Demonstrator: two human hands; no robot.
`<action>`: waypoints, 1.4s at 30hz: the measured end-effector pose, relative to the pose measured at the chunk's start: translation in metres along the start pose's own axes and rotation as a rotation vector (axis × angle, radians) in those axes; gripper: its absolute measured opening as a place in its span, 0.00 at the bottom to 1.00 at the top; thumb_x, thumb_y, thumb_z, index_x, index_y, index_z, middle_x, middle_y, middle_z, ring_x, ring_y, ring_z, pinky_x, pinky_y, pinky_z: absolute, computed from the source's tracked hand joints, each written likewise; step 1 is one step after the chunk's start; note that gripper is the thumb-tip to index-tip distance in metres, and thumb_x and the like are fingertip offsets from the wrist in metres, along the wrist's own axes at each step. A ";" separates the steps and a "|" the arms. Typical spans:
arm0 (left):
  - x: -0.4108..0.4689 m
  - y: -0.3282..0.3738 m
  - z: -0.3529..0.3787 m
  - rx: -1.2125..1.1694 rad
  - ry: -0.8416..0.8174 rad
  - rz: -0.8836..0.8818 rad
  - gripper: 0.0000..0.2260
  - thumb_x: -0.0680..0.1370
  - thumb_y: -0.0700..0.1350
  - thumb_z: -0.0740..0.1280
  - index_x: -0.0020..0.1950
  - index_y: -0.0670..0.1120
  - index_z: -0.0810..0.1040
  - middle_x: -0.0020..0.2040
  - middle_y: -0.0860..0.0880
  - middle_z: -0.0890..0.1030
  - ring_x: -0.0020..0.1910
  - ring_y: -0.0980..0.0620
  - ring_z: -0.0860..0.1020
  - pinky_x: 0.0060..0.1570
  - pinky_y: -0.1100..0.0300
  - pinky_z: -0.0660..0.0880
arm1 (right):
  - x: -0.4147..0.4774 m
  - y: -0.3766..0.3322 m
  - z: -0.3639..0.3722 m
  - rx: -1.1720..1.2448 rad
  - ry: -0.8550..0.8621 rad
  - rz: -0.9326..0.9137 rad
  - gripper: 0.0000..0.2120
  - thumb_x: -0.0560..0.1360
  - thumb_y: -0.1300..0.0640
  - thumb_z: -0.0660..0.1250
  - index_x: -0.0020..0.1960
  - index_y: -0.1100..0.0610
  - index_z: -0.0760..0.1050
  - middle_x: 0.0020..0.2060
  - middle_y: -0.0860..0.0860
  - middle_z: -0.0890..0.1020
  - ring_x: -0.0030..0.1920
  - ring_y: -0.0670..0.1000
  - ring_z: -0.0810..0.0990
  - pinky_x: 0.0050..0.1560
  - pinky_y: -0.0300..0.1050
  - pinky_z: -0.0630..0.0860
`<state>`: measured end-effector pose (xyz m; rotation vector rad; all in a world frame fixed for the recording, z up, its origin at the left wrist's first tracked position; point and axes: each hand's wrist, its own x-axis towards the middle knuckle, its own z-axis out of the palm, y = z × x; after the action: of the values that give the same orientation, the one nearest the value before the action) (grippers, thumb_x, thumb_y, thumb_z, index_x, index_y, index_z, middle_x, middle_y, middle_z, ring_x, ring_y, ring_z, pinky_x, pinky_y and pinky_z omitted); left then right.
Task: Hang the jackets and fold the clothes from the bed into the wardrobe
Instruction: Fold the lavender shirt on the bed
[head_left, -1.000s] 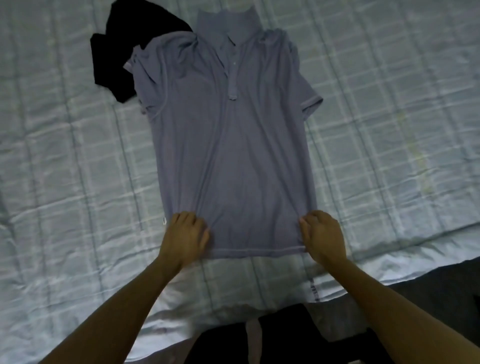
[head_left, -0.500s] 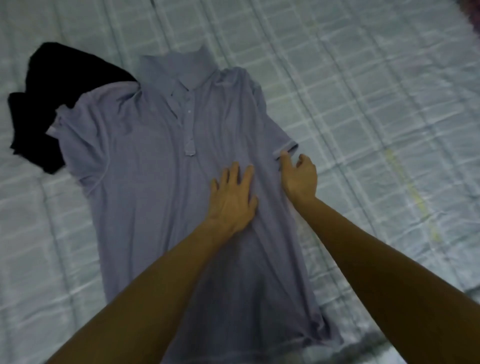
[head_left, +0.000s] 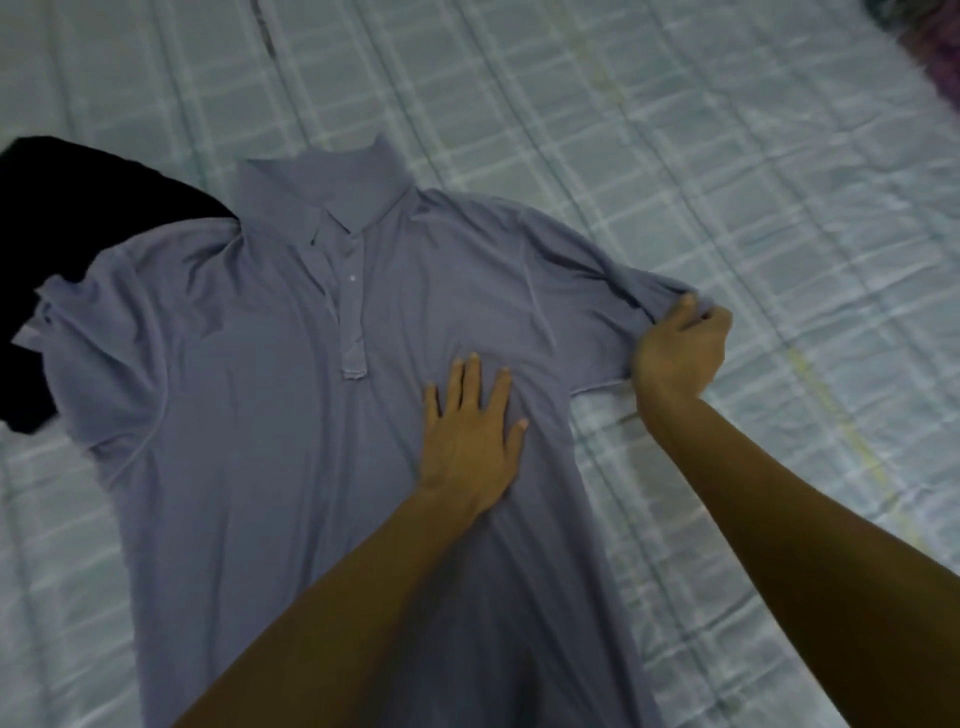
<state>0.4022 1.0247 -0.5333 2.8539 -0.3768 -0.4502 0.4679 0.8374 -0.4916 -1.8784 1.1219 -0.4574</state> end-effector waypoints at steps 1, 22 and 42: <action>0.003 0.002 -0.001 -0.005 -0.016 -0.004 0.29 0.80 0.62 0.44 0.78 0.49 0.52 0.78 0.40 0.49 0.76 0.41 0.49 0.72 0.41 0.46 | -0.007 -0.007 0.000 0.026 0.027 -0.061 0.18 0.82 0.48 0.54 0.58 0.62 0.70 0.50 0.57 0.80 0.48 0.56 0.79 0.40 0.41 0.69; -0.176 -0.195 -0.022 -0.270 0.409 -0.480 0.17 0.76 0.47 0.58 0.58 0.39 0.75 0.54 0.39 0.77 0.52 0.39 0.75 0.53 0.48 0.70 | -0.240 0.013 0.049 -0.476 -0.912 -0.865 0.17 0.72 0.51 0.62 0.55 0.58 0.78 0.54 0.61 0.78 0.53 0.64 0.78 0.52 0.55 0.77; -0.037 -0.232 -0.140 -0.763 0.804 -0.648 0.04 0.78 0.39 0.62 0.49 0.43 0.76 0.42 0.48 0.77 0.41 0.56 0.74 0.37 0.67 0.67 | -0.258 0.005 0.103 -0.190 -0.992 -0.759 0.19 0.79 0.50 0.53 0.60 0.57 0.77 0.59 0.54 0.79 0.63 0.56 0.73 0.66 0.43 0.62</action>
<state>0.4640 1.2793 -0.4543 2.0760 0.7165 0.4019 0.3992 1.1051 -0.5225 -2.2304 -0.2262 0.2159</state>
